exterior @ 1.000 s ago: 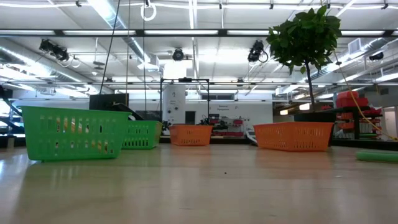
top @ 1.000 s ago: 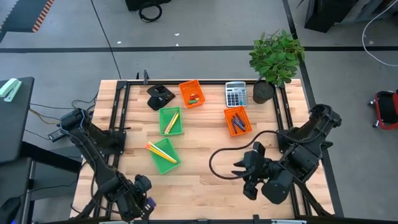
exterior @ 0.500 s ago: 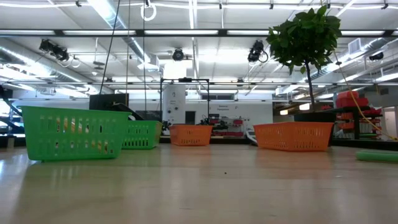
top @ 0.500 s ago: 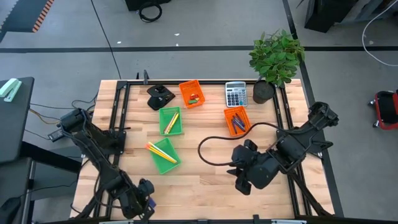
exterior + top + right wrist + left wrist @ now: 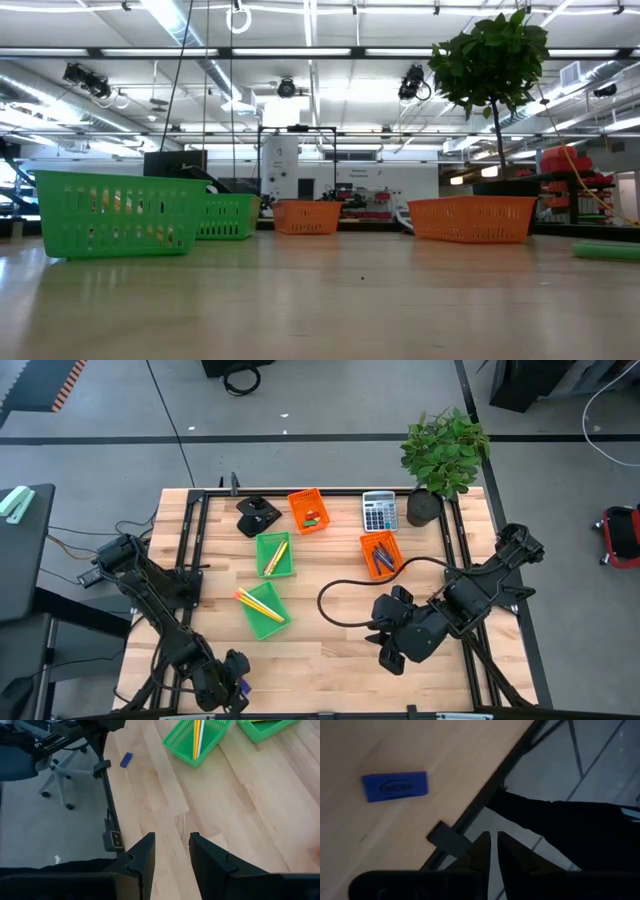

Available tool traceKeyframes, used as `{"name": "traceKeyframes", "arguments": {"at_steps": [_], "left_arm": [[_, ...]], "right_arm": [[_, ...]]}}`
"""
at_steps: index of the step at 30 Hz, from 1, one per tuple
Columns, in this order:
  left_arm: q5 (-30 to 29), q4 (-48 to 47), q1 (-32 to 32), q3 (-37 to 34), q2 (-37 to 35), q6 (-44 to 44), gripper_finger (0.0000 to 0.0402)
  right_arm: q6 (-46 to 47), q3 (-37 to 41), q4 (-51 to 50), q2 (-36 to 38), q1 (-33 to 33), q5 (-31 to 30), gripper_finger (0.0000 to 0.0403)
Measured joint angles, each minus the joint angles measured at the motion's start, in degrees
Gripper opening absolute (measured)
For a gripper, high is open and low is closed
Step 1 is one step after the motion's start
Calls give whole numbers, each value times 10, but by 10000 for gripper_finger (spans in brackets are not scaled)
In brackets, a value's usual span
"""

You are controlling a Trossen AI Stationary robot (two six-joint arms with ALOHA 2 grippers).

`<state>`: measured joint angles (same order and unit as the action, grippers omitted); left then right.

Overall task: Sort crayons/erasers/pens/pencils in bins
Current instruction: Put the blue eraser into the top orange bin

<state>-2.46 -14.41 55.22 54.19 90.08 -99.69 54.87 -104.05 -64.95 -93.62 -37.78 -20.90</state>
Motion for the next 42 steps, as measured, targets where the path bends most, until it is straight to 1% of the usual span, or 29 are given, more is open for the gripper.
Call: {"name": "traceKeyframes", "arguments": {"at_steps": [2, 9, 12, 14, 20, 26, 29, 36, 42], "left_arm": [[0, 4, 0, 0, 0, 12, 41], [8, -56, -12, -4, 0, 13, 40], [11, -75, -11, -4, 0, 10, 45], [11, -83, -11, -4, 0, 12, 45], [10, -77, -11, -4, 0, 72, 35], [11, -70, -14, -4, 0, 57, 26], [10, -60, -14, -4, 0, 66, 25], [12, -46, -14, -12, -1, 72, 39], [33, -44, -14, -36, -1, 44, 69]], "right_arm": [[12, 0, 0, 0, -6, -8, 127], [71, 3, -4, 0, -52, -85, 127], [97, 3, -6, 0, -73, -105, 127], [118, 3, -11, 0, -81, -108, 127], [175, 3, -30, 0, -97, -103, 127], [187, 3, -22, 0, -96, -102, 127], [184, 3, -15, 0, -96, -101, 127], [181, 3, -11, 0, -100, -105, 127], [180, 3, -12, 0, -109, -120, 127]]}}
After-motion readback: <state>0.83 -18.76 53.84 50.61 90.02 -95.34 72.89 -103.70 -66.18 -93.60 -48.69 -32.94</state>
